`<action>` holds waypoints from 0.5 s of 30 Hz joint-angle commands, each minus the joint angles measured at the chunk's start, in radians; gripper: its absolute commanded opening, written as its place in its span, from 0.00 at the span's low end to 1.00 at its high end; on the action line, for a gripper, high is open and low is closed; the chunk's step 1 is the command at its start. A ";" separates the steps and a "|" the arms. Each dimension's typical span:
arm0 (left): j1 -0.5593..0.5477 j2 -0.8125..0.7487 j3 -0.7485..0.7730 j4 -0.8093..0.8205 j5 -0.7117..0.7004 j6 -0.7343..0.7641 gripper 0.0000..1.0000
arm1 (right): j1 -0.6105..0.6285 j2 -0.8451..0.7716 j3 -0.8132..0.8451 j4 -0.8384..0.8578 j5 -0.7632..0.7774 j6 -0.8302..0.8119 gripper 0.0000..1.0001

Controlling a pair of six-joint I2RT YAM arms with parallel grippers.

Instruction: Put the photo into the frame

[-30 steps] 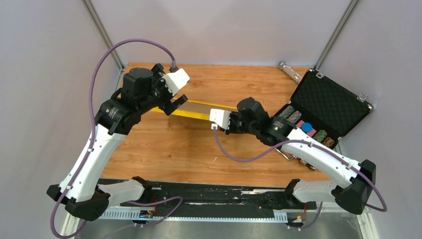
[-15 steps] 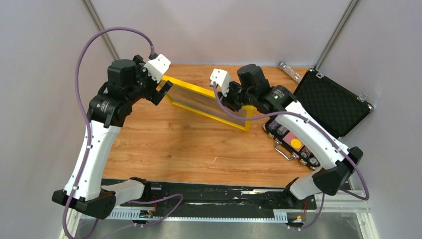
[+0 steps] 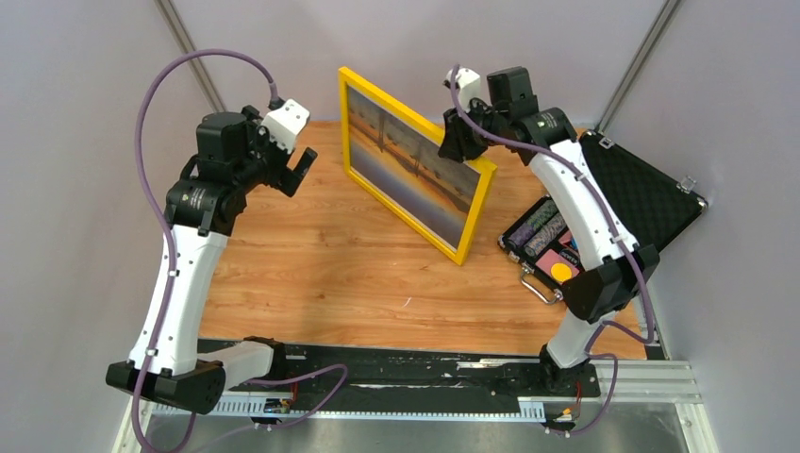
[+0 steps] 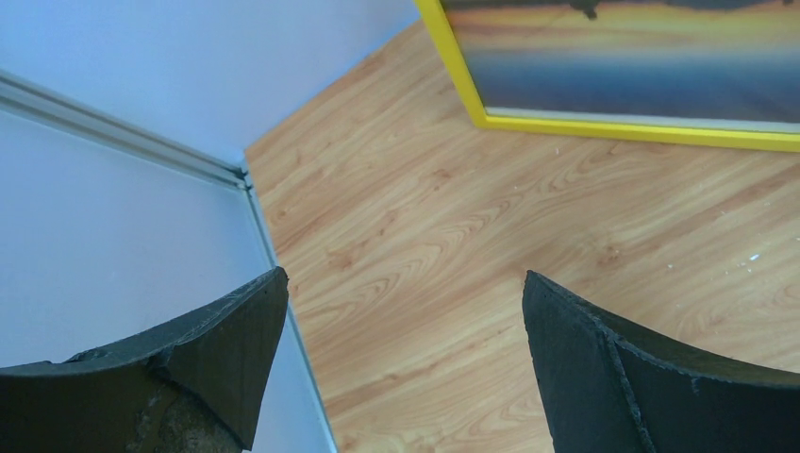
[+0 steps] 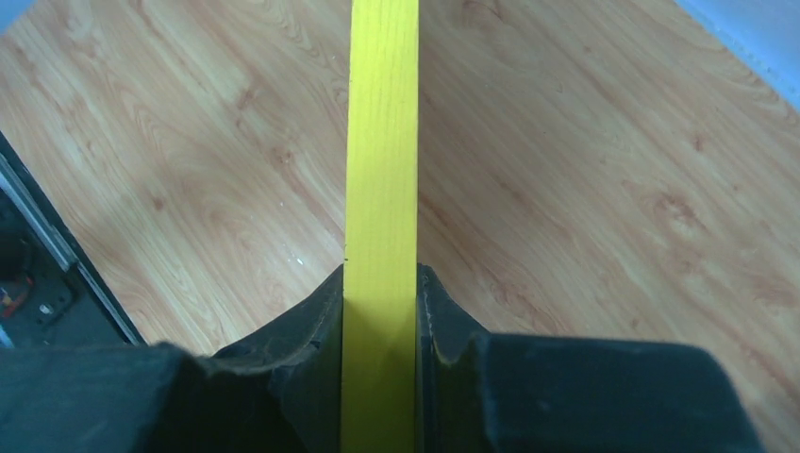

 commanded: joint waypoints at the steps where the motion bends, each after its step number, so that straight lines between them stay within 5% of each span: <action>1: 0.012 -0.015 -0.061 0.046 0.044 -0.038 1.00 | -0.102 0.021 0.134 0.100 -0.142 0.179 0.00; 9: 0.012 -0.015 -0.168 0.084 0.086 -0.059 1.00 | -0.255 0.062 0.130 0.106 -0.233 0.336 0.00; 15: 0.013 -0.010 -0.225 0.113 0.125 -0.081 1.00 | -0.340 0.031 -0.037 0.194 -0.297 0.432 0.00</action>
